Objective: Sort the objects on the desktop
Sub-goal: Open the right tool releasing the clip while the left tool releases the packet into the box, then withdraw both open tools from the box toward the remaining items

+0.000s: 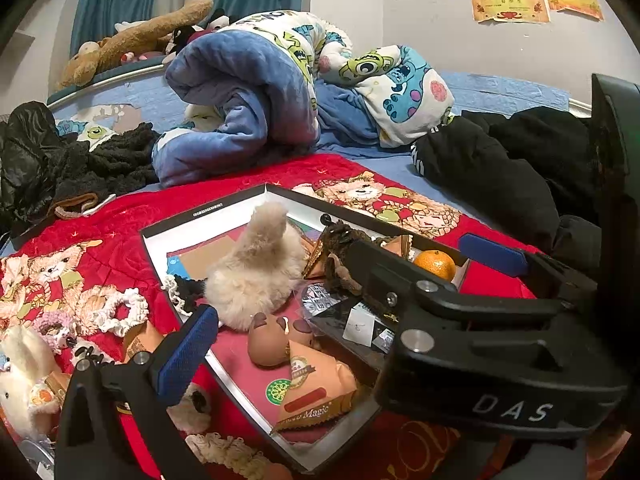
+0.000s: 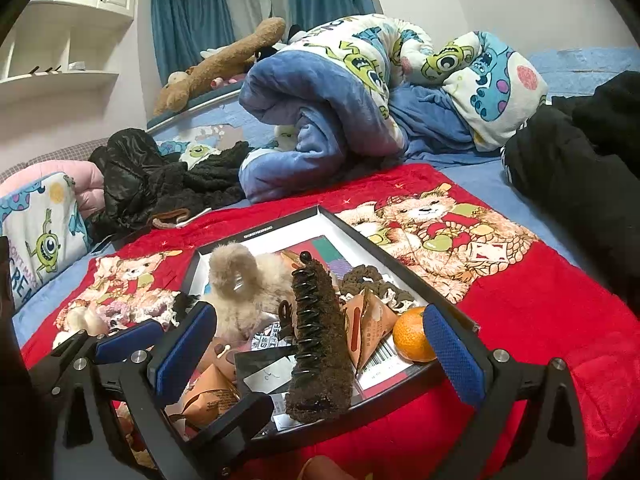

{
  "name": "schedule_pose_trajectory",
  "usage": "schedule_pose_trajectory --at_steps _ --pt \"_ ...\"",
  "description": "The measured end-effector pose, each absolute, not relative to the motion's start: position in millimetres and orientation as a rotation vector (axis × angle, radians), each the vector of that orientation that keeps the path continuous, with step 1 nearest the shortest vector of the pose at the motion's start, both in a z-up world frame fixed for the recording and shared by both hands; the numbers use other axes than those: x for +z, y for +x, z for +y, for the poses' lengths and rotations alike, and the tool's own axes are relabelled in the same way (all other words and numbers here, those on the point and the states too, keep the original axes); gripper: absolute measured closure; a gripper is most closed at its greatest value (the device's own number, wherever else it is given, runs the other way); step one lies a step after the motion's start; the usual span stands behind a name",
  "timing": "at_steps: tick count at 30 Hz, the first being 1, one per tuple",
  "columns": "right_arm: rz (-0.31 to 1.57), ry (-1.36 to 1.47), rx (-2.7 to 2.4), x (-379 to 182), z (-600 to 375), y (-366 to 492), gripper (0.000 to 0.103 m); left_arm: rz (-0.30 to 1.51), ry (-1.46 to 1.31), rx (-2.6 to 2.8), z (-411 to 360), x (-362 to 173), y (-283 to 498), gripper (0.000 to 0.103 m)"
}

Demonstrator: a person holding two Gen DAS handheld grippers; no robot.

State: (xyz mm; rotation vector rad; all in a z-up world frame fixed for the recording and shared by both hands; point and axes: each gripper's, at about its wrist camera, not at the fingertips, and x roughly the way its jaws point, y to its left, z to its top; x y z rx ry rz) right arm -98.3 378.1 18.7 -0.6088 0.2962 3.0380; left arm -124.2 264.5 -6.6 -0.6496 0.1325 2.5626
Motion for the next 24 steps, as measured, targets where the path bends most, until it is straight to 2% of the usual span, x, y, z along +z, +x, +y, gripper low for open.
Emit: schedule_pose_trajectory --at_steps 5,11,16,24 --pt "0.215 -0.535 2.999 31 367 -83 0.000 0.149 -0.660 2.566 260 0 -121 0.000" --pt "0.124 -0.604 3.027 51 339 -63 0.000 0.228 -0.661 2.607 242 14 -100 0.000" --pt "0.130 -0.608 3.043 73 322 -46 0.000 0.085 -0.733 2.577 203 39 -89 0.000" --pt "0.187 -0.562 3.088 110 287 -22 0.000 0.012 -0.679 2.684 126 80 -61 0.000"
